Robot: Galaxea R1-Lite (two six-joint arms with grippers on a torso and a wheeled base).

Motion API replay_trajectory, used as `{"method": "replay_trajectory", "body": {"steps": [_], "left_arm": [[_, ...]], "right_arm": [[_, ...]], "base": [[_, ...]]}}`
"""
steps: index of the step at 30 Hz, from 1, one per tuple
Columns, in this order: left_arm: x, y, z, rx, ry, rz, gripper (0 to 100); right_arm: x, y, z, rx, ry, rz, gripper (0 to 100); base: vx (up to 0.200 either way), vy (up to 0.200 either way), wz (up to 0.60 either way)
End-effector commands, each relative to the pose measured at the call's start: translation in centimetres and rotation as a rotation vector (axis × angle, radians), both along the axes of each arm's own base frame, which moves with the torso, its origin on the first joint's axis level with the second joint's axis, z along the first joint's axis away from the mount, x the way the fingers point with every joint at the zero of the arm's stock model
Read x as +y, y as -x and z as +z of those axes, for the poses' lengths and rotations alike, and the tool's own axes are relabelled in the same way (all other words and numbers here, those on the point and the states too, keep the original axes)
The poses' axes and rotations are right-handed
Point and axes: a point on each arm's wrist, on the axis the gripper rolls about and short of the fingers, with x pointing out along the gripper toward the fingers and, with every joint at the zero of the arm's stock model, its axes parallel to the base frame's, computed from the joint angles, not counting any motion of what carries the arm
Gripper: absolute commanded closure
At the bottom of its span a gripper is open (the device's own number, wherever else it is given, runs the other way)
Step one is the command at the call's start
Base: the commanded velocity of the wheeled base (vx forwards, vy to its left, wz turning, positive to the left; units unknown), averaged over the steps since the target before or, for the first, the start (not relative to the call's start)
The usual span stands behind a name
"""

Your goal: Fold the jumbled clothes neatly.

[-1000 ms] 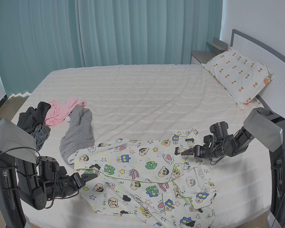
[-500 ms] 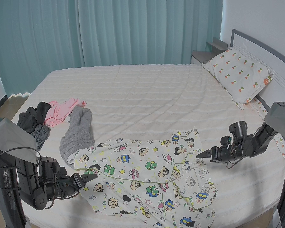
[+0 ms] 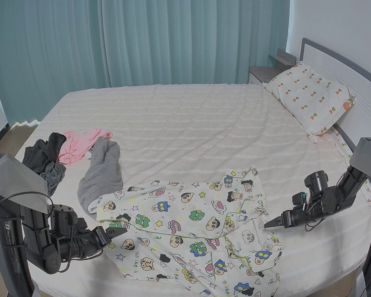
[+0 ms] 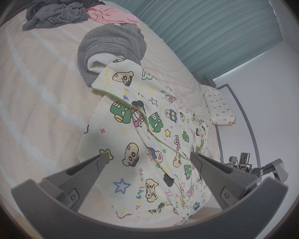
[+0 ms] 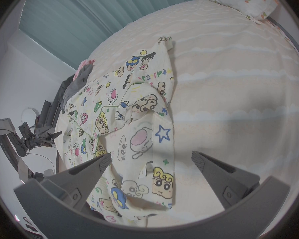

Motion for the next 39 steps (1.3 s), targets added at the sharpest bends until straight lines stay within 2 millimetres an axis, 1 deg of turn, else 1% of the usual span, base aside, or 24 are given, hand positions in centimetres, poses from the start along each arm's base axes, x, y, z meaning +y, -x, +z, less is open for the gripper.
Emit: {"method": "replay_trajectory", "body": {"steps": [1, 4, 9, 13, 17, 22, 28, 30, 33, 39], "left_arm": [[0.0, 0.0, 0.0, -0.001, -0.001, 0.002, 0], [0.0, 0.0, 0.0, -0.001, -0.001, 0.002, 0], [0.0, 0.0, 0.0, -0.001, -0.001, 0.001, 0], [0.0, 0.0, 0.0, -0.001, -0.001, 0.001, 0], [0.0, 0.0, 0.0, -0.001, -0.001, 0.001, 0], [0.0, 0.0, 0.0, 0.001, -0.001, 0.001, 0], [0.0, 0.0, 0.0, 0.001, -0.002, 0.002, 0], [0.0, 0.0, 0.0, 0.001, -0.002, 0.002, 0], [0.0, 0.0, 0.0, 0.001, -0.002, 0.002, 0], [0.0, 0.0, 0.0, 0.002, -0.002, 0.002, 0]], "right_arm": [[1.5, -1.2, -1.4, 0.008, 0.048, -0.003, 0], [1.6, -1.8, -2.7, 0.016, 0.094, -0.032, 0], [1.7, -2.0, -2.9, 0.029, 0.080, -0.055, 0], [1.7, -2.0, -3.0, 0.036, 0.070, -0.062, 0], [1.7, -1.8, -2.7, 0.050, 0.009, -0.052, 0], [1.7, -1.5, -2.3, 0.058, -0.011, -0.055, 0], [1.8, -1.2, -2.2, 0.064, -0.015, -0.047, 0], [2.2, -0.6, -2.4, 0.077, -0.007, -0.026, 0], [2.7, -0.6, -2.2, 0.072, -0.010, -0.017, 0], [2.7, -0.7, -2.2, 0.070, -0.005, -0.017, 0]], "base": [[0.000, 0.000, 0.00], [0.000, 0.000, 0.00], [0.000, 0.000, 0.00], [0.000, 0.000, 0.00], [0.000, 0.000, 0.00], [0.000, 0.000, 0.00], [0.000, 0.000, 0.00], [0.000, 0.000, 0.00], [0.000, 0.000, 0.00], [0.000, 0.000, 0.00]]}}
